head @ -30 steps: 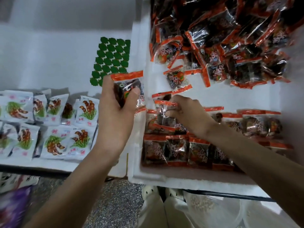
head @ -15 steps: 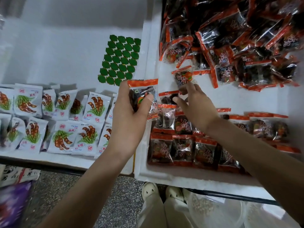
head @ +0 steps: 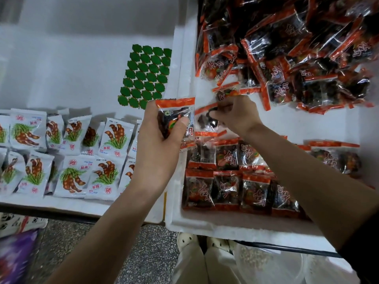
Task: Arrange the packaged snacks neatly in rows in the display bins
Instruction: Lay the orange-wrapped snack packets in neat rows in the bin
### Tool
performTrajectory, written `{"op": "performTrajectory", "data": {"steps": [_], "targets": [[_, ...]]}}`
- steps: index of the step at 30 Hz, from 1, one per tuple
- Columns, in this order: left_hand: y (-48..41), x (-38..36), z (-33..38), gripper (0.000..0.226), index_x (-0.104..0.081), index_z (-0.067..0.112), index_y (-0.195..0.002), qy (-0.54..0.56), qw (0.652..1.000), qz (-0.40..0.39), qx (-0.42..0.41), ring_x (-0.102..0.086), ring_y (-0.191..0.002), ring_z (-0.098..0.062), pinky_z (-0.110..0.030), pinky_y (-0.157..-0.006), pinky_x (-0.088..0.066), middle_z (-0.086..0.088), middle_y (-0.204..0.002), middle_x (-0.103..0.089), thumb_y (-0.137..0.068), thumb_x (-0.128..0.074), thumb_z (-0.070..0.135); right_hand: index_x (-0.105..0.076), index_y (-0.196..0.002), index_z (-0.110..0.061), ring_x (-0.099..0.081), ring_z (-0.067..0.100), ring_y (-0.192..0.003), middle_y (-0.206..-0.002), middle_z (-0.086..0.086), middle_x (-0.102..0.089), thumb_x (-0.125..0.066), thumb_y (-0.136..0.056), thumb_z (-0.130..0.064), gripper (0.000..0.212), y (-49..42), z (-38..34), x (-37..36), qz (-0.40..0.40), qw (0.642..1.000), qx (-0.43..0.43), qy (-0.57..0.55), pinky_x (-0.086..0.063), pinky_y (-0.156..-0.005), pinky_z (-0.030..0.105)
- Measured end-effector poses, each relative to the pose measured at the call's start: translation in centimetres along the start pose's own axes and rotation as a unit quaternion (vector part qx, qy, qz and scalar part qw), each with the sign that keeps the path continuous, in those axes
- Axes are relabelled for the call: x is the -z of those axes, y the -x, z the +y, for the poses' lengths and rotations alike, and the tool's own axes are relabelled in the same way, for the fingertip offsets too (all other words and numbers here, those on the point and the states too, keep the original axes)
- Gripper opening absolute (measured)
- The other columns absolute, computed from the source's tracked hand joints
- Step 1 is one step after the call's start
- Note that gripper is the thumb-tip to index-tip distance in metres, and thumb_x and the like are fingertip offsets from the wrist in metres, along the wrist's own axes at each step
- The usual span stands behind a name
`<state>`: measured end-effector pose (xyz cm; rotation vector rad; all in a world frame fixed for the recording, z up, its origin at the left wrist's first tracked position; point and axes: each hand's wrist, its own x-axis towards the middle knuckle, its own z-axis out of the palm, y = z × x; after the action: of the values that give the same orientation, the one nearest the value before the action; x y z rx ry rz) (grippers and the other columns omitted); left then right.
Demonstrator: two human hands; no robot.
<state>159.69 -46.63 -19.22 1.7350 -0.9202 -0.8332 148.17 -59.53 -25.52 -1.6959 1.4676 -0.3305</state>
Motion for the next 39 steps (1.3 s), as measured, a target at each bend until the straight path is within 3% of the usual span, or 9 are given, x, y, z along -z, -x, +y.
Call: {"op": "performTrajectory", "data": {"steps": [6,9,14,18,21,26,31,34,39], "targets": [[-0.2,0.1,-0.1,0.016,-0.051,0.022,-0.104,-0.001,1.000,-0.001,0.005,-0.062,-0.089,-0.006,-0.031,-0.085,-0.053,0.004,-0.097,-0.064,-0.092,-0.057,0.014,-0.058,-0.077,-0.019,-0.069,0.020,-0.069,-0.077,0.004,-0.069,-0.070,-0.083,-0.012,0.015,-0.1,-0.1,-0.6,0.012,0.998,0.006,-0.064,-0.058,-0.072,0.037],[-0.2,0.0,-0.3,0.016,-0.051,0.027,-0.102,-0.004,1.000,-0.003,0.008,-0.062,-0.086,-0.002,-0.026,-0.082,-0.053,0.009,-0.094,-0.064,-0.092,-0.057,0.015,-0.056,-0.092,-0.013,-0.068,0.019,-0.071,-0.074,-0.002,-0.063,-0.067,-0.085,-0.010,0.013,0.2,0.2,-0.9,0.004,0.999,0.020,-0.048,-0.058,-0.069,0.035],[-0.2,-0.4,-0.3,0.018,-0.050,0.032,-0.097,-0.001,1.000,-0.010,0.020,-0.061,-0.083,0.000,-0.019,-0.076,-0.051,0.011,-0.091,-0.063,-0.092,-0.057,0.016,-0.046,-0.120,-0.014,-0.060,0.019,-0.086,-0.097,0.000,-0.062,-0.066,-0.085,-0.037,0.046,0.3,0.5,-0.3,0.055,0.975,0.098,0.190,-0.046,-0.068,0.030],[-0.2,-0.8,0.1,0.015,-0.051,0.029,-0.099,0.007,0.999,-0.021,0.033,-0.062,-0.083,-0.004,-0.019,-0.075,-0.051,0.007,-0.091,-0.064,-0.093,-0.056,0.016,-0.039,-0.131,-0.007,-0.041,0.030,-0.122,-0.129,0.013,-0.046,-0.059,-0.088,-0.041,0.059,-0.3,1.8,1.3,0.110,0.962,0.104,0.229,-0.035,-0.102,0.038],[-0.2,-1.3,0.4,0.013,-0.052,0.024,-0.103,0.007,0.998,-0.031,0.044,-0.061,-0.084,-0.009,-0.022,-0.075,-0.049,0.002,-0.093,-0.064,-0.093,-0.055,0.017,-0.032,-0.136,-0.004,-0.035,0.034,-0.130,-0.137,0.017,-0.038,-0.065,-0.085,-0.034,0.068,-0.9,2.5,1.8,0.061,0.973,0.055,0.215,-0.029,-0.109,0.041],[-0.2,-2.0,0.6,0.011,-0.052,0.022,-0.102,0.004,0.998,-0.035,0.044,-0.060,-0.082,-0.013,-0.022,-0.071,-0.049,-0.002,-0.092,-0.063,-0.093,-0.055,0.017,-0.033,-0.130,-0.002,-0.055,0.032,-0.110,-0.119,0.018,-0.057,-0.062,-0.090,-0.013,0.051,-0.9,2.6,1.8,0.042,0.993,0.035,0.106,-0.047,-0.092,0.039],[-0.4,-2.7,0.5,0.013,-0.052,0.025,-0.103,0.002,0.998,-0.043,0.043,-0.060,-0.080,-0.007,-0.021,-0.072,-0.049,0.005,-0.089,-0.063,-0.093,-0.056,0.017,-0.057,-0.106,-0.008,-0.062,0.023,-0.074,-0.093,0.010,-0.069,-0.051,-0.094,-0.013,0.015,0.5,3.8,2.2,0.030,0.998,-0.017,0.047,-0.049,-0.058,0.029],[-0.5,-3.1,0.4,0.014,-0.052,0.028,-0.102,0.002,0.998,-0.048,0.050,-0.061,-0.079,-0.003,-0.025,-0.074,-0.051,0.009,-0.087,-0.063,-0.093,-0.056,0.017,-0.067,-0.090,-0.013,-0.062,0.023,-0.066,-0.082,0.003,-0.070,-0.049,-0.092,-0.021,0.020,1.7,4.0,2.6,-0.001,0.994,-0.048,0.103,-0.053,-0.062,0.032],[-0.6,-4.1,0.2,0.017,-0.054,0.031,-0.101,0.002,0.998,-0.041,0.052,-0.062,-0.079,-0.012,-0.033,-0.078,-0.052,0.005,-0.086,-0.064,-0.094,-0.055,0.016,-0.067,-0.090,-0.015,-0.059,0.020,-0.067,-0.071,0.001,-0.063,-0.044,-0.094,-0.034,0.030,2.9,3.5,2.0,-0.018,0.984,-0.047,0.170,-0.036,-0.054,0.023]]}}
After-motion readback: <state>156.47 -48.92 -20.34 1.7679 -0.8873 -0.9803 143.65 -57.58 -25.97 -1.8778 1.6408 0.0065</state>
